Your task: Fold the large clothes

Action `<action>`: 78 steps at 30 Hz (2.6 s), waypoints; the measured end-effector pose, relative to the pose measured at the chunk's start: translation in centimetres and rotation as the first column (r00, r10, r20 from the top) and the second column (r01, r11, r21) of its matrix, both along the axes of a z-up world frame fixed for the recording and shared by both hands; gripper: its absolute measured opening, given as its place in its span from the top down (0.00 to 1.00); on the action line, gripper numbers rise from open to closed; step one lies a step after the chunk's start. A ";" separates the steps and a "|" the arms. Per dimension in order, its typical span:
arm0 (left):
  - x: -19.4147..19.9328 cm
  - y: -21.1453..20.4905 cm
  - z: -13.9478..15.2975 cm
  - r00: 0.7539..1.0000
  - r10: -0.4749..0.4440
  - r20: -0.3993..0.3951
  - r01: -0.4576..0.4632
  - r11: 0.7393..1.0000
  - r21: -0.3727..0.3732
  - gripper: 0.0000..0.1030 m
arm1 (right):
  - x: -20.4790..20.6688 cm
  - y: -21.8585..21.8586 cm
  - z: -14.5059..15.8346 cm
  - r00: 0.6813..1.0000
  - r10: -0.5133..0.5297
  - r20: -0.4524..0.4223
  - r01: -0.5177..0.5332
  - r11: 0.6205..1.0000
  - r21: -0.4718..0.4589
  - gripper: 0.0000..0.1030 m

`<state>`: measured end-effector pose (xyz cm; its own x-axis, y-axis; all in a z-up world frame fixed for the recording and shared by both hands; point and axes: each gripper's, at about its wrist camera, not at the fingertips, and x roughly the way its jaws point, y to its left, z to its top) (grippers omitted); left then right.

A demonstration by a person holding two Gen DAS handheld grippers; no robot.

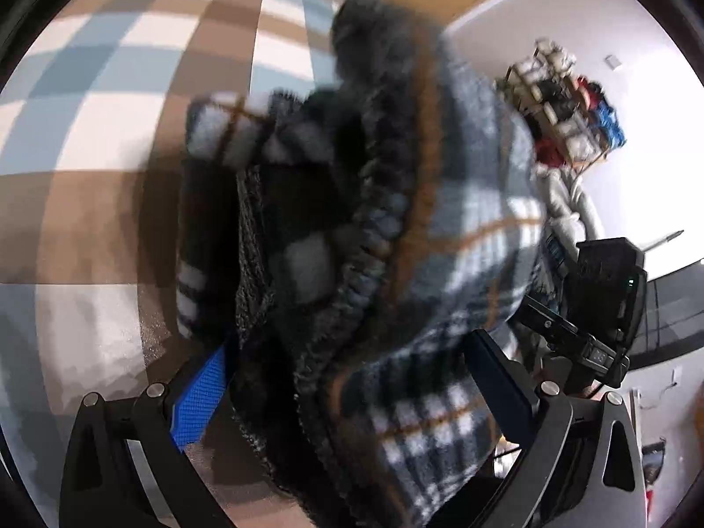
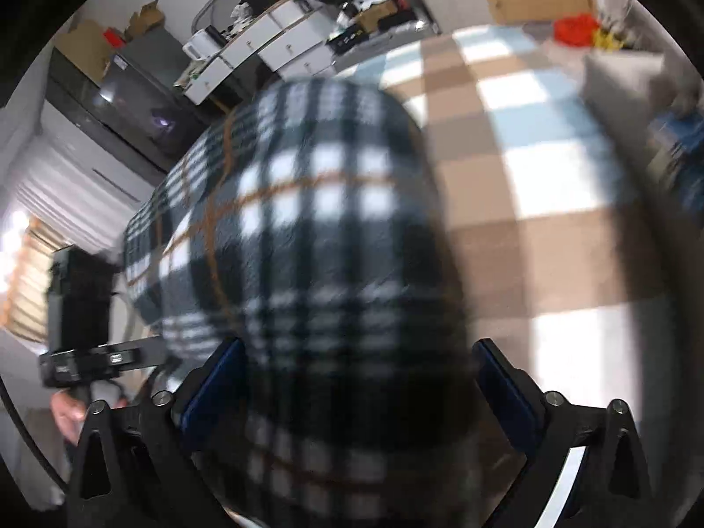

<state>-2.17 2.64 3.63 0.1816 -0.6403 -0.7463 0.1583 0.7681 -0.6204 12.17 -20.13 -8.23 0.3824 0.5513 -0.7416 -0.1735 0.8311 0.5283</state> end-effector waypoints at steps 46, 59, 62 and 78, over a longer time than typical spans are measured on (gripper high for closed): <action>-5.7 3.1 10.9 0.902 -0.008 0.431 0.016 1.000 -0.015 0.03 | -9.0 9.8 4.5 0.939 0.092 0.331 0.018 0.948 -0.316 0.09; 5.8 1.2 1.9 0.989 0.030 0.143 -0.007 0.987 -0.159 0.04 | -8.9 9.8 4.1 0.934 0.121 0.336 -0.007 0.947 -0.321 0.09; 3.8 0.6 3.8 0.981 0.018 0.195 -0.009 0.999 -0.047 0.03 | -8.6 9.0 4.2 0.938 0.105 0.330 -0.008 0.960 -0.281 0.08; -6.0 -0.8 7.1 0.771 0.081 0.631 -0.284 0.931 0.228 0.03 | -12.7 7.3 10.2 0.810 -0.072 0.582 0.177 0.976 -0.126 0.02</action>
<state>-8.19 1.87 10.68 0.7470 -0.3165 -0.5847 0.2573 0.9485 -0.1847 -0.54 -12.85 2.01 0.8218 0.3581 -0.4431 -0.2882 0.9322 0.2189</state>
